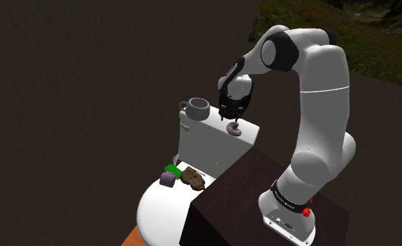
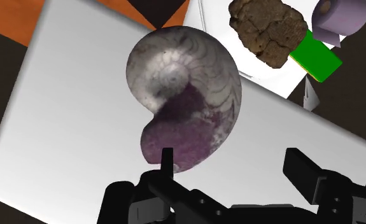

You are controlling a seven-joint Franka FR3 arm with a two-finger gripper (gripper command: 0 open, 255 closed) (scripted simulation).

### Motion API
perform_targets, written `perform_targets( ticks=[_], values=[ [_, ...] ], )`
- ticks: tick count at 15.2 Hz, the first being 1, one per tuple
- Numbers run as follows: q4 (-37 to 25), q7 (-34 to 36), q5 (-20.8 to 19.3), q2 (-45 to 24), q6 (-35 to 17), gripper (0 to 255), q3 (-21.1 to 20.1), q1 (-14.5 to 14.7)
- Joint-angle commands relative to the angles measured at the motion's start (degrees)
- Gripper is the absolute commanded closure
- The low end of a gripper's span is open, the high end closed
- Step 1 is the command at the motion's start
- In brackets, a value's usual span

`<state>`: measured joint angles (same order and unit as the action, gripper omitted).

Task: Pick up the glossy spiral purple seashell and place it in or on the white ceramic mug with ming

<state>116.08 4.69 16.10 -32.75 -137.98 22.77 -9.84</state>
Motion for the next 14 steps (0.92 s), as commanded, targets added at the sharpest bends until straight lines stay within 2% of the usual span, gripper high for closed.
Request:
perform_targets(
  ticks=[1,7,14],
  values=[
    [-0.44,2.80,-0.76,-1.40,-0.58,0,1.05,0.98],
    [-0.51,1.75,0.84,-4.61,-3.68,0,-0.45,-0.20],
    [-0.50,1.81,0.74,-4.59,-3.69,0,-0.54,-0.30]
  ],
)
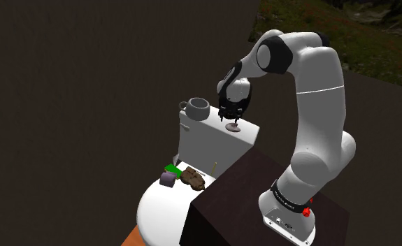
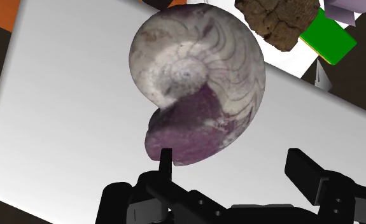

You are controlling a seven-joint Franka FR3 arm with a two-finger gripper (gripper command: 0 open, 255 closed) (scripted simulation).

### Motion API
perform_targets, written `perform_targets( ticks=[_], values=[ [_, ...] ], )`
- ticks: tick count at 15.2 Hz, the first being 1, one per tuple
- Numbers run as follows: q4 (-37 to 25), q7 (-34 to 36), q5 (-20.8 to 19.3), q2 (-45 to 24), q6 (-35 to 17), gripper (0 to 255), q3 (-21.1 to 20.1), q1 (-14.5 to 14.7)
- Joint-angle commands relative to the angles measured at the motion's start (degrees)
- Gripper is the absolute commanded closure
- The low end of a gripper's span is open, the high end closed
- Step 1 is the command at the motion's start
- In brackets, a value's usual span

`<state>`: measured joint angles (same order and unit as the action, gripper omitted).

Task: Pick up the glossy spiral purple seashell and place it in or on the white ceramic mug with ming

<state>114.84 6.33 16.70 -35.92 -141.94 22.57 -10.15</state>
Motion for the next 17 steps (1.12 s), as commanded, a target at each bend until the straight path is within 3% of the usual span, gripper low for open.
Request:
perform_targets(
  ticks=[1,2,5,9,11,17],
  values=[
    [0.74,0.18,0.12,-1.42,0.26,0,-0.37,0.00],
    [1.20,-0.08,0.12,-1.19,0.01,255,-0.30,-0.12],
    [3.60,0.49,0.09,-0.02,-1.24,255,-0.27,0.90],
    [3.87,-0.48,0.52,-0.65,-2.17,255,-0.56,0.09],
    [0.75,0.26,0.00,-1.39,0.24,255,-0.48,-0.11],
    [1.76,1.25,-1.84,2.63,3.15,255,1.20,1.16]
  ],
)
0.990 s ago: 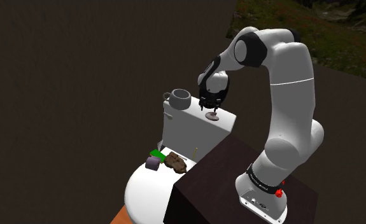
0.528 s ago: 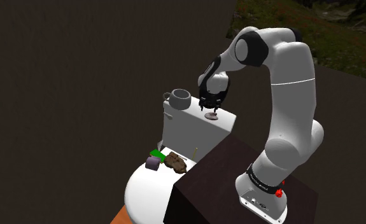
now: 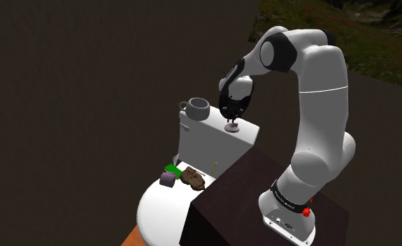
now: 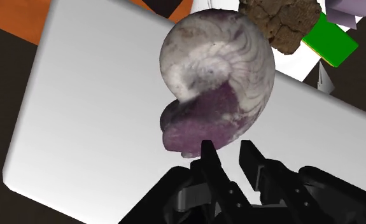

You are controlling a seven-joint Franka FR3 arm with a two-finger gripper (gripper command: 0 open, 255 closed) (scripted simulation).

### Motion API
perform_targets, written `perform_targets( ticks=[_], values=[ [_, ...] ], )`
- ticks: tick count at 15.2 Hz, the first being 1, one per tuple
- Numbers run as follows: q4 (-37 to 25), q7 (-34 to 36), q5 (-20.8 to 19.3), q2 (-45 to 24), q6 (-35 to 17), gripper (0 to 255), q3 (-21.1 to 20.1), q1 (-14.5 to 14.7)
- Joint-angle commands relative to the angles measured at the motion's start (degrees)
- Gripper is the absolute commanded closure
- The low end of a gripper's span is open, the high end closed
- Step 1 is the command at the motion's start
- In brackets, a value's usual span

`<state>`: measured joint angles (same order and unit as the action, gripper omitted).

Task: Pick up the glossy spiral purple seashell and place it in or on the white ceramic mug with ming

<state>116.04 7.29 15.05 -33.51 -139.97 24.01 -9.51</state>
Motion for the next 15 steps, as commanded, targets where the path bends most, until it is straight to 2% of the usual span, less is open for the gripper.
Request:
perform_targets(
  ticks=[1,2,3,6,8,9,10,11,12,15],
  values=[
    [0.69,0.46,-0.50,0.86,1.68,255,0.04,0.73],
    [0.52,0.21,-0.29,0.63,0.72,255,0.12,0.37],
    [0.52,0.21,-0.29,0.63,0.72,0,0.11,0.37],
    [16.44,-9.26,-3.69,9.55,-15.09,0,-0.26,2.67],
    [26.03,-16.93,-5.13,14.33,-25.90,0,-1.72,1.76],
    [30.46,-21.70,-5.14,16.28,-31.42,0,-3.62,-0.22],
    [34.58,-27.40,-4.50,17.91,-37.02,0,-7.39,-4.29],
    [38.40,-33.48,-4.10,19.15,-42.74,0,-14.44,-12.12],
    [39.26,-34.67,-4.42,19.35,-44.09,0,-16.60,-14.62],
    [37.84,-34.53,-4.82,15.93,-46.20,0,-19.37,-17.58]
  ],
)
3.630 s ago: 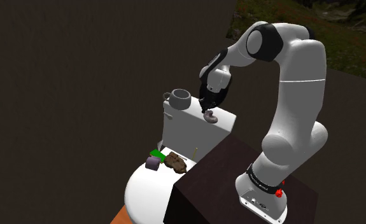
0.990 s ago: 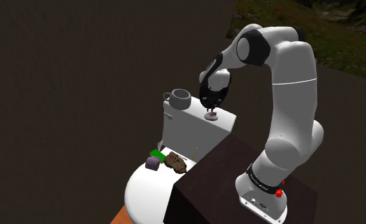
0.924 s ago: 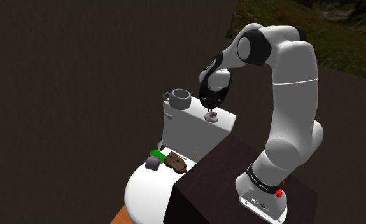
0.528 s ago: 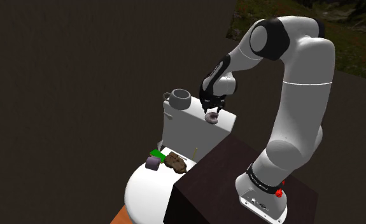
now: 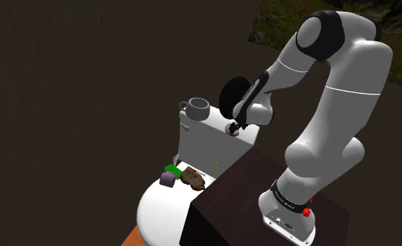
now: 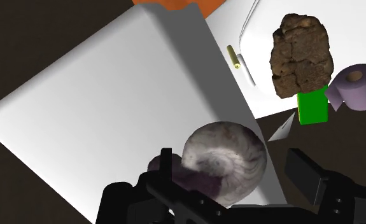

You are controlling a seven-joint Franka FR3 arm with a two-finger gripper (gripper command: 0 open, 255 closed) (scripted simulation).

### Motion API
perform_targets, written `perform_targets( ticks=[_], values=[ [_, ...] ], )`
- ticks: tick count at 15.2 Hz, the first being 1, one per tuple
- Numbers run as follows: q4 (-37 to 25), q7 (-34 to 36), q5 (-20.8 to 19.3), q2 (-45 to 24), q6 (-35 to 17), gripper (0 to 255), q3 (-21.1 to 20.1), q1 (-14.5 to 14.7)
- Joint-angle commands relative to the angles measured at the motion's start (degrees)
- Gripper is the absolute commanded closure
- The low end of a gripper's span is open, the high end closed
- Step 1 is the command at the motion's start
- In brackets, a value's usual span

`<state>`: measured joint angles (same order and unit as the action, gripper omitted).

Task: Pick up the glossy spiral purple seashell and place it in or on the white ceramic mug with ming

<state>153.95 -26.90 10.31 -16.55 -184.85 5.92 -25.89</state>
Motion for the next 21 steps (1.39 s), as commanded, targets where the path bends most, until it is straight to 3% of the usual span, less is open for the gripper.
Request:
perform_targets(
  ticks=[1,4,12,13,21],
  values=[
    [-0.58,-0.30,-0.20,-2.16,-1.98,0,-1.93,-1.91],
    [-2.46,-0.17,-0.63,-6.20,-4.19,0,-3.64,-3.83],
    [-2.45,-0.15,-0.66,-6.19,-4.18,0,-3.63,-3.83],
    [-2.45,-0.15,-0.66,-6.19,-4.18,255,-3.63,-3.83],
    [-2.42,-0.10,-0.57,-6.08,-4.10,255,-3.50,-3.59]
  ],
)
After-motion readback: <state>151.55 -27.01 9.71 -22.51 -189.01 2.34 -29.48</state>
